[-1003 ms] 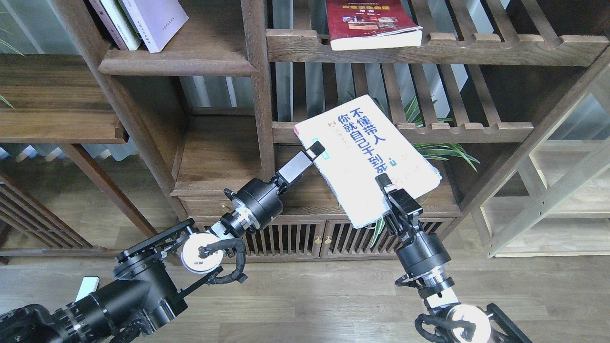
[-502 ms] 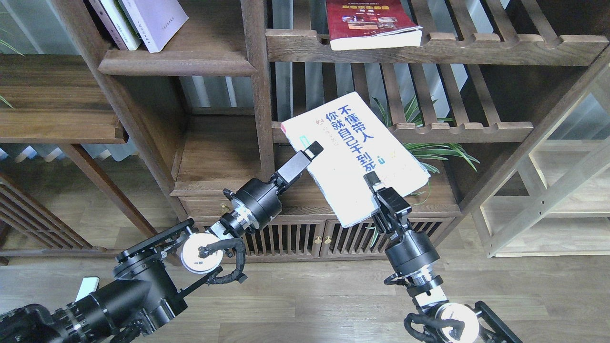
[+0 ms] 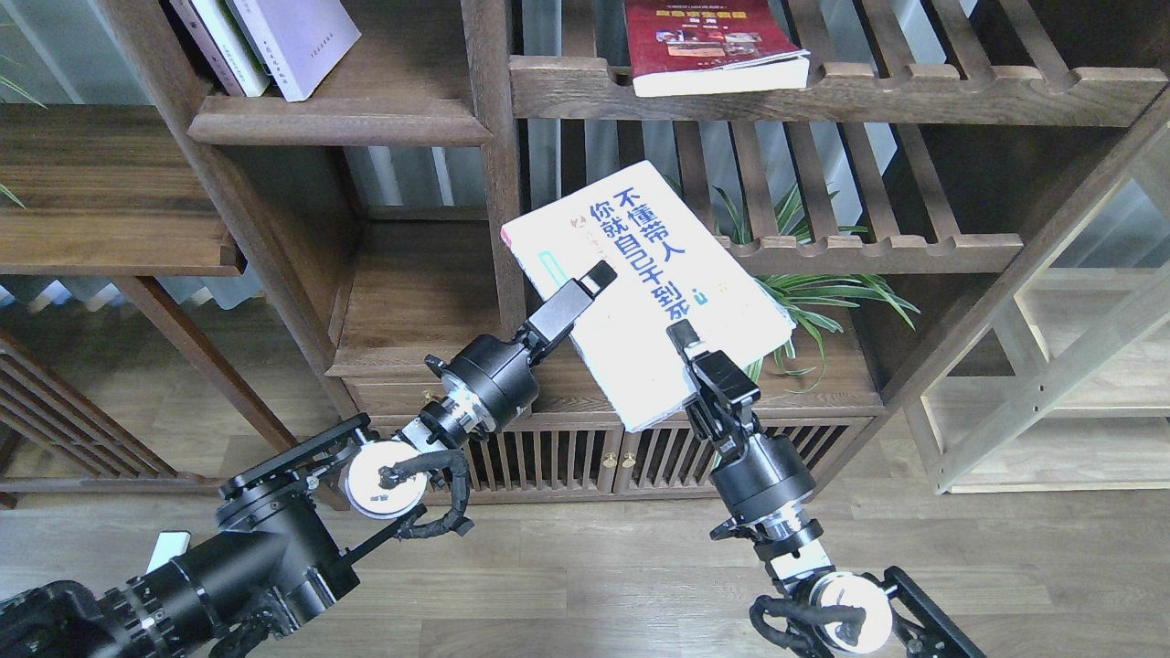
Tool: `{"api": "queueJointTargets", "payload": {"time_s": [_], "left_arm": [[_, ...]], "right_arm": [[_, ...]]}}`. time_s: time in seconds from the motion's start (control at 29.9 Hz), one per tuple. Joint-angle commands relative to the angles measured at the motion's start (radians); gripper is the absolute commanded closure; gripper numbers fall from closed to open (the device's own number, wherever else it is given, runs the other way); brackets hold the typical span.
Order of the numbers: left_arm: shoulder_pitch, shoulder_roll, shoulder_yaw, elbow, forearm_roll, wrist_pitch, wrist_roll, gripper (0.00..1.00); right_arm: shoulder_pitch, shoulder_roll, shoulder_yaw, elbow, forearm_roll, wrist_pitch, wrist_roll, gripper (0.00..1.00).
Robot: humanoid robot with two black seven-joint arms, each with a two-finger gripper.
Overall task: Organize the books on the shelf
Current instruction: 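Grasp the white book's edge with the left gripper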
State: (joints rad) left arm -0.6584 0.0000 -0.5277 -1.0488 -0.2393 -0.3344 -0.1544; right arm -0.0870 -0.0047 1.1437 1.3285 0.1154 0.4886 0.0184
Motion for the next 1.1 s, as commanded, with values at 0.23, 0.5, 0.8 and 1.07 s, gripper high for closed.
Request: {"api": "queueJointTargets", "payload": {"time_s": [0.23, 0.5, 0.8, 1.07], "left_arm": [[-0.003, 0.000, -0.006, 0.004, -0.023, 0.000, -0.001, 0.07], [-0.003, 0.000, -0.003, -0.005, -0.064, -0.029, 0.009, 0.39], [0.006, 0.000, 0.000, 0.004, -0.084, -0.126, 0.009, 0.77], [0.006, 0.000, 0.008, 0.013, -0.104, -0.126, 0.010, 0.78]], "right_arm": [[-0.005, 0.000, -0.016, 0.000, -0.011, 0.000, 0.000, 0.97], [-0.007, 0.000, -0.016, 0.000, -0.013, 0.000, 0.000, 0.97], [-0.008, 0.002, -0.018, 0.000, -0.013, 0.000, 0.000, 0.97], [-0.008, 0.002, -0.018, 0.000, -0.014, 0.000, 0.000, 0.97]]}}
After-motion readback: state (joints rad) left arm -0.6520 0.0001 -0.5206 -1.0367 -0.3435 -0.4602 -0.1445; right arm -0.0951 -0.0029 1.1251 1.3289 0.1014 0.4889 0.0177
